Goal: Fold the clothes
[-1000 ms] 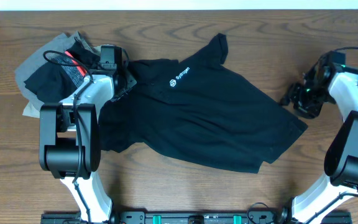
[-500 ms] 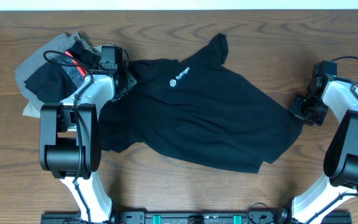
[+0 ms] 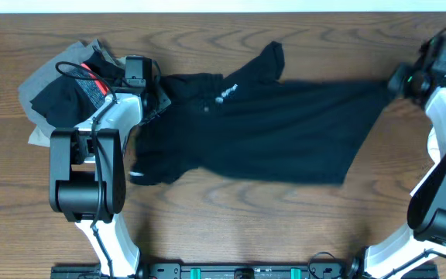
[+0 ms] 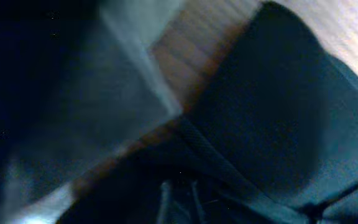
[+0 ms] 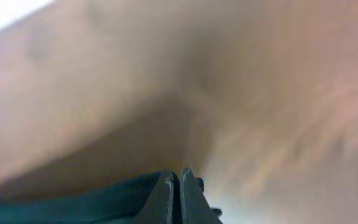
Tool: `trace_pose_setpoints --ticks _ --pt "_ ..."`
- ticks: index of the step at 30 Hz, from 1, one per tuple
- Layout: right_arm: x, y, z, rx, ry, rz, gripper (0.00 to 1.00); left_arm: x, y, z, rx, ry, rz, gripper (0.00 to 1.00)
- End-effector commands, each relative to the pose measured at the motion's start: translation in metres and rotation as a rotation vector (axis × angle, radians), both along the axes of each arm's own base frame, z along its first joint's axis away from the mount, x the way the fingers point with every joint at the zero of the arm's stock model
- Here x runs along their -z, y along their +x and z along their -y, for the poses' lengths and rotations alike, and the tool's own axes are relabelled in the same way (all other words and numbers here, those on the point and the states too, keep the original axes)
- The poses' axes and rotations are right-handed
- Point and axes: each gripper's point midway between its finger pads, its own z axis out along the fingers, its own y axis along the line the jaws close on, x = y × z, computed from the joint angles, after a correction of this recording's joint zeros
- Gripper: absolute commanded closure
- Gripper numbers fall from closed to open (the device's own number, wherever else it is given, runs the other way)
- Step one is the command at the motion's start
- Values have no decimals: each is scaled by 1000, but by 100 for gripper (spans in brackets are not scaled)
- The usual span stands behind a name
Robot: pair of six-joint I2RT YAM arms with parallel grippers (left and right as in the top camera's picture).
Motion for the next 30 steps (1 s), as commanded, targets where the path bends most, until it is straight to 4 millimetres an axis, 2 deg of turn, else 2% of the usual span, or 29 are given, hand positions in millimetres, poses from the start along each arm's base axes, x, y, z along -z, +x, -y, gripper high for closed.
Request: trace_pose_setpoints --ticks 1,4,6,7,8,9,10,13,15,18,20,23,24,30 --pt "-27 14 17 -7 -66 100 99 20 -9 7 52 -48 -37 78" --pt "-30 29 22 -8 -85 162 99 15 -1 17 87 -97 2 73" --pt "-23 38 22 -16 -83 181 99 10 3 27 138 -135 32 68" --pt "-19 41 23 -18 -83 182 94 9 5 31 160 -149 42 66" --pt "-13 43 23 -18 -82 181 81 7 5 35 180 -160 47 64" --pt "-7 45 24 -18 -80 174 64 6 5 39 199 -169 53 63" --pt "-1 44 25 -16 -77 162 34 6 4 41 214 -174 54 59" --pt "16 29 24 -16 -33 78 1 6 3 45 227 -175 50 57" --pt "26 13 17 -34 30 9 1 6 2 48 234 -184 51 56" --pt "42 -23 -1 -57 161 -132 18 5 2 50 247 -196 52 52" --pt "55 -51 -22 -59 282 -247 25 4 2 50 247 -196 53 51" --pt "75 -85 -63 -105 417 -393 28 2 2 51 254 -200 60 51" --pt "81 -92 -72 -116 428 -428 33 1 2 51 255 -200 62 51" --pt "109 -122 -105 -141 444 -547 40 -8 2 55 280 -215 79 46"
